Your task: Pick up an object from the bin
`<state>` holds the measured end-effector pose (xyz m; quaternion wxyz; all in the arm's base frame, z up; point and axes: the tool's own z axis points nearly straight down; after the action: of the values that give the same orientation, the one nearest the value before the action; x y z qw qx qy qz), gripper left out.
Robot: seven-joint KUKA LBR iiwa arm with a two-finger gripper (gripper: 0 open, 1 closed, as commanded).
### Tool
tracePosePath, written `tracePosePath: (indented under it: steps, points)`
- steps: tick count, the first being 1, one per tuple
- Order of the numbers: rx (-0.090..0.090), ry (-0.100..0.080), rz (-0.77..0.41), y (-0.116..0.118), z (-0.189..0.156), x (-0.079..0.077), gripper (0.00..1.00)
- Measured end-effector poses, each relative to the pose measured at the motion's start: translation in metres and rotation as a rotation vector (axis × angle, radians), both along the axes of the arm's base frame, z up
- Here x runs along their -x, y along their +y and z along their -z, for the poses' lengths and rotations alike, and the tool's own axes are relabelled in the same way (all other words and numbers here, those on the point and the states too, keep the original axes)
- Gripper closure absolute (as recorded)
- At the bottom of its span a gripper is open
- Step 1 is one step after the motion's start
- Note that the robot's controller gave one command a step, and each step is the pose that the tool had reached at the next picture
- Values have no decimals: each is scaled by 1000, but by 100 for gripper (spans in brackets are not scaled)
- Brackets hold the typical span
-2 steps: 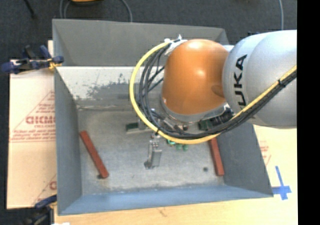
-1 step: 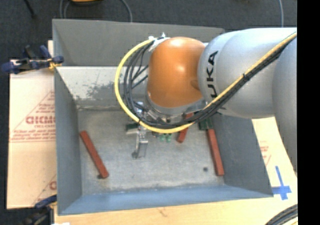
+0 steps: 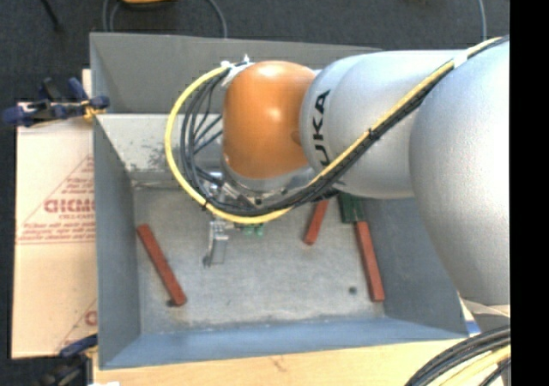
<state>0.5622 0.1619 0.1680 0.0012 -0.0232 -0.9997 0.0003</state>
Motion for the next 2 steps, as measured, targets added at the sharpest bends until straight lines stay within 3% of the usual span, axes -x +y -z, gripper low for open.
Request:
tracePosePath:
  steps: [1,2]
  points:
    - [-6,-10,-25,-23,23,-30,0]
    - [1,-11,25,-56,72,-51,0]
